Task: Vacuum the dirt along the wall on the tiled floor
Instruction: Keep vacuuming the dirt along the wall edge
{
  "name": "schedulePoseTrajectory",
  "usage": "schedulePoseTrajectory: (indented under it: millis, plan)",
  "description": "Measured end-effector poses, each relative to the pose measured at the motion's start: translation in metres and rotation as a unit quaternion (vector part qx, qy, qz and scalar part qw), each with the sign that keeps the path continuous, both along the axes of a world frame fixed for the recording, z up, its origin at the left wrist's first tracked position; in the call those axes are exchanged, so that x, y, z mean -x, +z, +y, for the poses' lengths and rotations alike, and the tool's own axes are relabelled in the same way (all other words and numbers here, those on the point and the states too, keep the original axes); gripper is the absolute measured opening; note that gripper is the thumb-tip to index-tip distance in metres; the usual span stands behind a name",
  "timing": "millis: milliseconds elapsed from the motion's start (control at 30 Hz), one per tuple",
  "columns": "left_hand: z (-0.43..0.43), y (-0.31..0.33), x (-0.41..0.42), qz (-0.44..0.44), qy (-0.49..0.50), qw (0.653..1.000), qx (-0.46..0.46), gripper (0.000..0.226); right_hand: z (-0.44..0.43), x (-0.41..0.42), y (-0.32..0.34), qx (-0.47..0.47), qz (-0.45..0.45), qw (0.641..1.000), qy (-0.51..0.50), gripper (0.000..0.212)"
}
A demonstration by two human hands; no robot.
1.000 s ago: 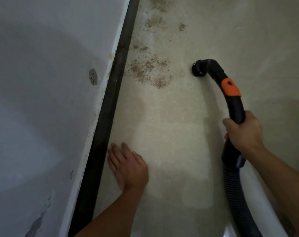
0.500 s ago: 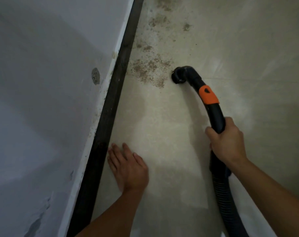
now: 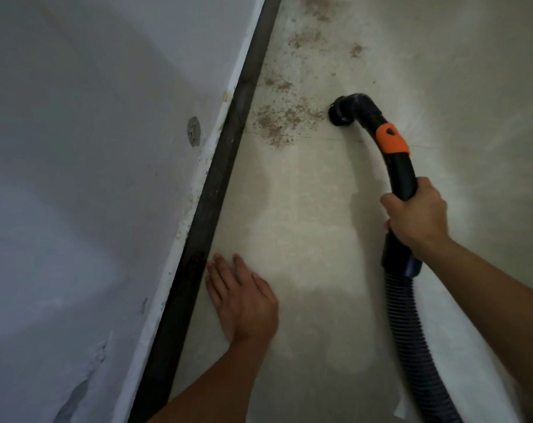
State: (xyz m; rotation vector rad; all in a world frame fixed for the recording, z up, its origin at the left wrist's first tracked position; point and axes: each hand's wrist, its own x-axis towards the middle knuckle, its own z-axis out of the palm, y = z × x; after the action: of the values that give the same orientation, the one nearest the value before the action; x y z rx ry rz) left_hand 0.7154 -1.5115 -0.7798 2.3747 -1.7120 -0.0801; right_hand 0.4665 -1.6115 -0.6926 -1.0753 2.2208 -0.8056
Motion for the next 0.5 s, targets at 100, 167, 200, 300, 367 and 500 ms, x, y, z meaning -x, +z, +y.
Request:
schedulePoseTrajectory:
  millis: [100,167,200,300,367,500]
  plan:
    - [0.001,0.0,-0.001,0.004,0.002,1.0,0.001,0.054,-0.01,-0.012,-0.001,-0.003,0.0,0.999,0.045,0.027]
    - [0.001,0.001,-0.001,0.004,-0.001,1.0,0.001,0.054,-0.015,-0.016,-0.003,-0.007,-0.004,0.997,0.071,0.029]
    - [0.002,0.001,0.0,0.003,-0.002,1.0,0.0,0.054,-0.019,-0.018,-0.004,-0.008,-0.004,0.997,0.076,0.03]
    - [0.001,0.001,0.0,0.0,-0.001,1.0,0.0,0.054,-0.039,-0.025,-0.003,-0.001,0.006,0.996,0.089,0.032]
    - [0.001,0.0,0.001,-0.001,0.0,1.0,-0.004,0.054,-0.053,-0.033,-0.003,-0.003,0.012,0.994,0.11,0.032]
    - [0.0,0.001,0.0,0.001,-0.005,1.0,-0.012,0.054,-0.074,-0.058,-0.003,-0.007,-0.001,0.987,0.161,0.032]
